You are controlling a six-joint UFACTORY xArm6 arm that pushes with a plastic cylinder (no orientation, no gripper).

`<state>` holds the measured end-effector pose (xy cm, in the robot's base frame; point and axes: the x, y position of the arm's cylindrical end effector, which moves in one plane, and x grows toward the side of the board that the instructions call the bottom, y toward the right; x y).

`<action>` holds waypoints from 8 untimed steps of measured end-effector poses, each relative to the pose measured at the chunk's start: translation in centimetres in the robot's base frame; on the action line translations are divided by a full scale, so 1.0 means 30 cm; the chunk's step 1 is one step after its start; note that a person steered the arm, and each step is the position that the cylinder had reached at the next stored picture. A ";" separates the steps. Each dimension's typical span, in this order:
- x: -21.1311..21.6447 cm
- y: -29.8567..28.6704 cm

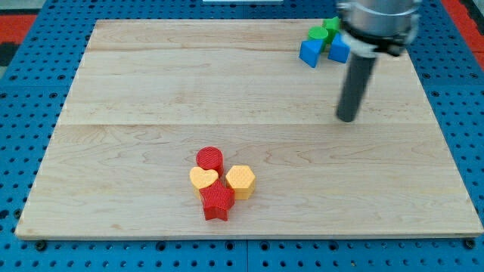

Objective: Push the blue cube into the red circle

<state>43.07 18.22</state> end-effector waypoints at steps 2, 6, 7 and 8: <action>-0.194 0.322; -0.552 0.116; -0.552 -0.113; -0.461 -0.228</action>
<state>29.25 11.40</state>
